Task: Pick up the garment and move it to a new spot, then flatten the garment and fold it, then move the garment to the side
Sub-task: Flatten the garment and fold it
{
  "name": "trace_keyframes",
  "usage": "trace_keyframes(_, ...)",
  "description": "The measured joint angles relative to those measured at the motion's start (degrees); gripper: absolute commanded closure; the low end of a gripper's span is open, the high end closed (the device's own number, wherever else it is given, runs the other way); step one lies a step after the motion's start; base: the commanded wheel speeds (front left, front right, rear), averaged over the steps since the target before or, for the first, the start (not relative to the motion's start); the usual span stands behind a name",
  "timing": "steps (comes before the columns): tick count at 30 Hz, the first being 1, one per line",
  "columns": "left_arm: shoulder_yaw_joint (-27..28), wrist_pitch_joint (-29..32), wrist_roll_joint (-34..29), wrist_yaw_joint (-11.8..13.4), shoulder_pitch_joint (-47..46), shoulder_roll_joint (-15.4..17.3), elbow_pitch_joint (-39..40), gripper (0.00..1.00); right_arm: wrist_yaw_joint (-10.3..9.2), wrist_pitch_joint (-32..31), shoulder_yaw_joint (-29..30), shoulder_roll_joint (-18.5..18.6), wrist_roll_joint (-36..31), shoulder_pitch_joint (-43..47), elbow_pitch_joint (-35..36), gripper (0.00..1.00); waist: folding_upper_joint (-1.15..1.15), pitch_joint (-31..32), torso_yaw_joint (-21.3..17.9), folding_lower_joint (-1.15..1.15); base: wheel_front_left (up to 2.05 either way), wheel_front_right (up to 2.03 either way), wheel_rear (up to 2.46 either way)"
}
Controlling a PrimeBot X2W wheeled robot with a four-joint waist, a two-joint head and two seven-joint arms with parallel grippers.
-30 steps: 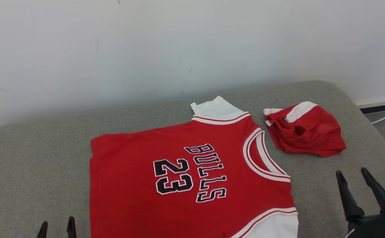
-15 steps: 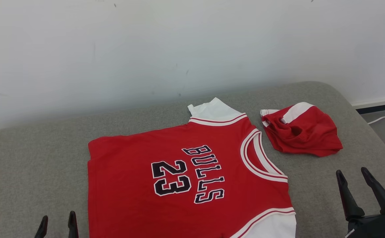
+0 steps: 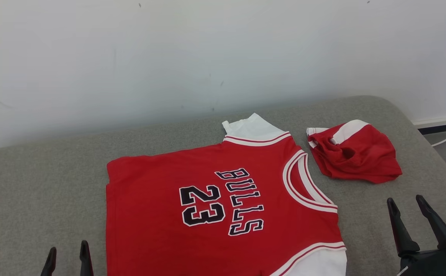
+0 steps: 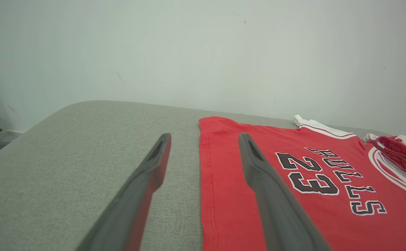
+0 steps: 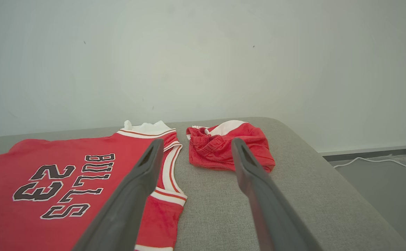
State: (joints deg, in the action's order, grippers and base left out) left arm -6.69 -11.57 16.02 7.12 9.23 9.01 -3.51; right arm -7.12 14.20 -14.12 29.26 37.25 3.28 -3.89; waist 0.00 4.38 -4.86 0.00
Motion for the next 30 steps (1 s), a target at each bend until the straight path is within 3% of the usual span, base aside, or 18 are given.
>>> trace_keyframes(12,0.7,2.3,-4.1,0.0,0.0,-0.2,0.5,0.0,0.0,-0.1,-0.4,-0.2,-0.1,0.0,-0.1,0.0,0.0,-0.2,0.4,0.0,0.0,0.0,0.0)
trace_keyframes(26,-0.6,5.8,-4.8,0.0,0.0,0.4,1.6,0.0,0.0,-2.0,-0.5,-0.2,-0.3,1.3,0.0,0.0,0.0,0.1,1.3,0.0,0.0,0.0,0.0)
trace_keyframes(30,-1.2,8.4,-3.5,-1.3,0.7,0.9,1.2,0.0,0.0,-4.4,-1.5,-0.2,0.1,2.6,-0.2,0.0,0.0,0.2,1.7,0.0,0.0,0.0,0.0)
